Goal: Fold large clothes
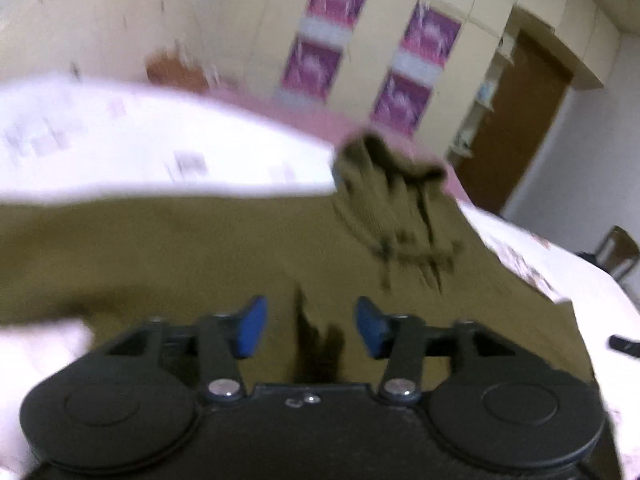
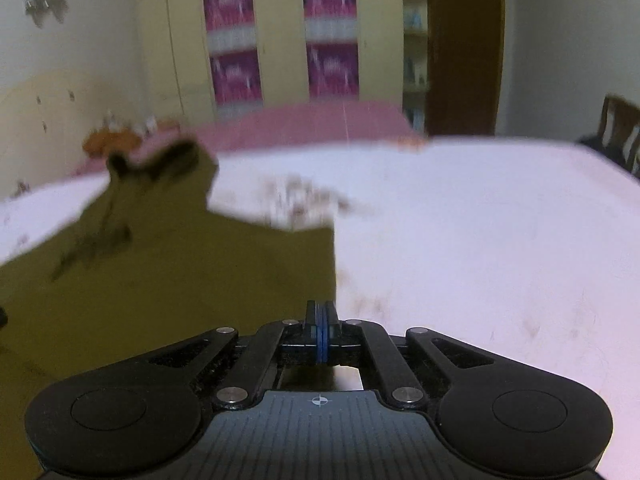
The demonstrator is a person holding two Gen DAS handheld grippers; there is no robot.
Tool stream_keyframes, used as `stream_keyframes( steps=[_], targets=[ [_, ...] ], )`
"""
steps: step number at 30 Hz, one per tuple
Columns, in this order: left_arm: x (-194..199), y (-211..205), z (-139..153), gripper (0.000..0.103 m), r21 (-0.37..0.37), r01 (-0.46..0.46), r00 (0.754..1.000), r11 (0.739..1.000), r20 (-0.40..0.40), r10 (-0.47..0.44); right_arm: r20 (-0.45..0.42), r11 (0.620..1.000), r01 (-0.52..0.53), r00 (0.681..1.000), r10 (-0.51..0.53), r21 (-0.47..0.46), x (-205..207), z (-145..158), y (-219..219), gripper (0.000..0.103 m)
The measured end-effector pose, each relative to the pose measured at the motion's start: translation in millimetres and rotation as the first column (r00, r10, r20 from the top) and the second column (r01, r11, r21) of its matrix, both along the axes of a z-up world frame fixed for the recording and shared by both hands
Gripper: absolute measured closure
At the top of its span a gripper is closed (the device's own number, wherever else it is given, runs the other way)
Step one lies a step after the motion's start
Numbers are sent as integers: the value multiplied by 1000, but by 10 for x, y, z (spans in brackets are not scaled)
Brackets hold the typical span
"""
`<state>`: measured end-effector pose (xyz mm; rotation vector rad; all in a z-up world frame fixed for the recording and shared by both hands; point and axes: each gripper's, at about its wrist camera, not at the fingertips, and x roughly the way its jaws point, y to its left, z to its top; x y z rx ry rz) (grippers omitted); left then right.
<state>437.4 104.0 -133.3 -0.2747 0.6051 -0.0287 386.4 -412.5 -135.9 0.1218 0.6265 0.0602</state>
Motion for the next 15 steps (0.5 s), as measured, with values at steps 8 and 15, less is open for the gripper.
stream_keyframes(
  steps=[8,15],
  targets=[
    [587,-768,-60,52,134,257,966,957,-58,-251,-39,982,-183,983,182,-48,732,-173,518,103],
    [667,-489,-306,40,164,216,975,963,-93,-202,-134,997,-41,990,33,-61,1187,-443,154,103]
  ],
)
